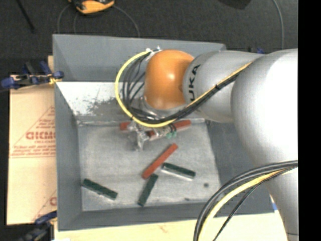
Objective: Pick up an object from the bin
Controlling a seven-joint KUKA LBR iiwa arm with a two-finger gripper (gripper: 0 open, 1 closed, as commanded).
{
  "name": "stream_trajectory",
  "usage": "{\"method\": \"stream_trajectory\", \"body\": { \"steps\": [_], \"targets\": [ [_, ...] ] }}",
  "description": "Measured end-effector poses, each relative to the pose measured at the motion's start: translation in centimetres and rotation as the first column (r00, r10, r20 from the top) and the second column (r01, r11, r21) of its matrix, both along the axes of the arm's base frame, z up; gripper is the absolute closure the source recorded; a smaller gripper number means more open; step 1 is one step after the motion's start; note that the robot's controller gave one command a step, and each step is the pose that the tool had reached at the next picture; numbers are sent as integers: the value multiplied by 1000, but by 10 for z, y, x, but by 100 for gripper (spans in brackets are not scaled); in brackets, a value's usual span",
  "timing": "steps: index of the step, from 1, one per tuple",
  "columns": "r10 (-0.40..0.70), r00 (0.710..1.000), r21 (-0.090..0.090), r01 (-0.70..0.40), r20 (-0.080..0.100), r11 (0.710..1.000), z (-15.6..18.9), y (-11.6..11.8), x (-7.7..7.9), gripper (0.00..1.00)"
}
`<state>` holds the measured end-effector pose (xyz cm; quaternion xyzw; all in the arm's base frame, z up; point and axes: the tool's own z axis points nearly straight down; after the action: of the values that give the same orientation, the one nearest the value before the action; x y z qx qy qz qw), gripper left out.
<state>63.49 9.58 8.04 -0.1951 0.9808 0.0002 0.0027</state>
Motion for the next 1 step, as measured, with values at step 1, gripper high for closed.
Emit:
{"method": "stream_trajectory", "body": {
  "steps": [1],
  "targets": [
    [-1,1000,1,1,0,1000,0,0,0,0]
  ]
}}
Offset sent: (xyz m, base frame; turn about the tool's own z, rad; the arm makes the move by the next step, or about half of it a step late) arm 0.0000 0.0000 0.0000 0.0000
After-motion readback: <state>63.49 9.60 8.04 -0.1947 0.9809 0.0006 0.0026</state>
